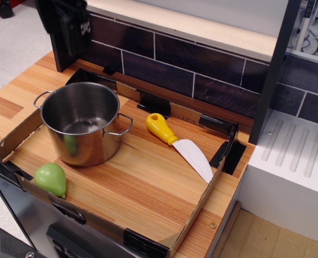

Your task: Upright metal pot

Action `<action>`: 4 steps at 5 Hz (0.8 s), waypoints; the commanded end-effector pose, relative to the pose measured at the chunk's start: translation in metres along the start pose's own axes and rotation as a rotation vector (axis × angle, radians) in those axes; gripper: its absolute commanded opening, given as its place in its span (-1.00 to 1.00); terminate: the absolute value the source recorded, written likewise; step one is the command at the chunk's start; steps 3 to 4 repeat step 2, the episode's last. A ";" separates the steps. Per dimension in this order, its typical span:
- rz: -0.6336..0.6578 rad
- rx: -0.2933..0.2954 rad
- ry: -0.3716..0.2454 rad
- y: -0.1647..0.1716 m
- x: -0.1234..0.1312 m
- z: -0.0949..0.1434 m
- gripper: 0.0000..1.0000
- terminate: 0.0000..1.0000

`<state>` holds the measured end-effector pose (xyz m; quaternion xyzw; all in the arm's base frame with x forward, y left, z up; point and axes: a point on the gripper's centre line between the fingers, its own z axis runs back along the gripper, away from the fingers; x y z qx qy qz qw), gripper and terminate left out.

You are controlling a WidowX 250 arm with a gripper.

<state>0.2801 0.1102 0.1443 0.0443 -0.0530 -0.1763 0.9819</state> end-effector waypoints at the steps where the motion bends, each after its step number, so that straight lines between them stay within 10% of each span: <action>1: -0.005 0.032 -0.051 0.004 0.005 0.031 1.00 -1.00; 2: -0.005 0.032 -0.051 0.004 0.005 0.031 1.00 1.00; 4: -0.005 0.032 -0.051 0.004 0.005 0.031 1.00 1.00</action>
